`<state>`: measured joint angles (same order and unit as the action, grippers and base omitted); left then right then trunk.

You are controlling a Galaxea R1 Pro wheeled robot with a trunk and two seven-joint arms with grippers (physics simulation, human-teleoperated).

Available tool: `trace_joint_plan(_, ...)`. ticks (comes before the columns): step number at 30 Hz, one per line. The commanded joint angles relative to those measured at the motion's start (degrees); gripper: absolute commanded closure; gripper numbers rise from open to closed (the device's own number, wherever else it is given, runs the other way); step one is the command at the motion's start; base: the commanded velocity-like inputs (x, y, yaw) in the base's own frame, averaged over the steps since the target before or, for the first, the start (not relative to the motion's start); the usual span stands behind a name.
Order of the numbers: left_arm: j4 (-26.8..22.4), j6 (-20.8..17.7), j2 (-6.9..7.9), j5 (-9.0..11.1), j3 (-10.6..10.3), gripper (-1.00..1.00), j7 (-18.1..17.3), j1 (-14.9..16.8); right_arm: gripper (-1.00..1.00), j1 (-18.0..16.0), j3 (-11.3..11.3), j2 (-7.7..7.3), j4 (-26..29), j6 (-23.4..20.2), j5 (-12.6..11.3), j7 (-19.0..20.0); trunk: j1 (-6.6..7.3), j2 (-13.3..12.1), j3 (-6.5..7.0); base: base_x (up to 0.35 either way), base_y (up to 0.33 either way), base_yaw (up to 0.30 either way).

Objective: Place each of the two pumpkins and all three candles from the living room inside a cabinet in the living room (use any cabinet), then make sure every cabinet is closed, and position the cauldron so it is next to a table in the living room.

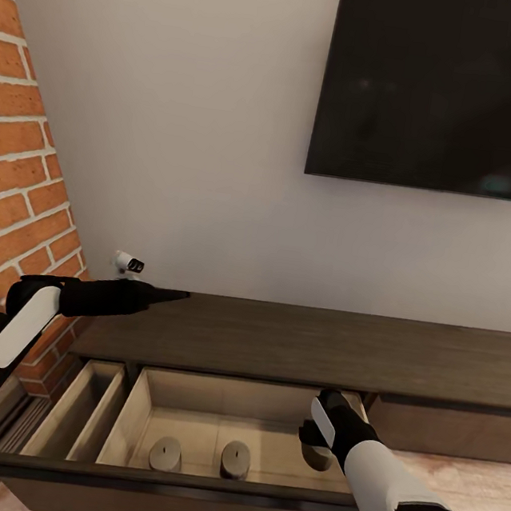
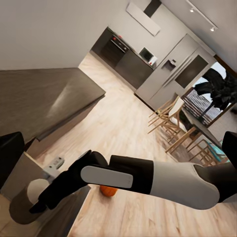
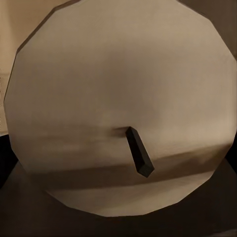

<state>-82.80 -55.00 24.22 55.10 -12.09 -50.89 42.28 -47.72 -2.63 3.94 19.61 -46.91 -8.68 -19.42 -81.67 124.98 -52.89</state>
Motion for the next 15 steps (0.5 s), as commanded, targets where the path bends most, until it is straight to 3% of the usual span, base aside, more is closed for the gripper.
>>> trace_joint_plan(1, -0.03, -0.01, -0.04, 0.00, -0.01, -1.00, 0.00, 0.00, 1.00, 0.00, -0.01, 0.00, 0.00, -0.02, 0.07, -0.04, 0.00, 0.00, 0.00, 0.129, 0.000, 0.000)
trace_joint_plan(9, 0.01, -0.02, -0.45, 0.01, -0.08, -1.00, 0.00, 0.00, 1.00, -0.01, -0.08, -0.22, -0.16, -0.10, 0.01, 3.34, 0.00, 0.00, 0.00, 0.273, 0.000, 0.000)
trace_joint_plan(15, 0.01, -0.02, -0.83, 0.01, -0.09, -1.00, 0.00, 0.00, 1.00, -0.01, -0.25, -0.03, -0.19, -0.30, -0.02, 3.77, 0.00, 0.00, 0.00, 0.044, 0.000, 0.000)
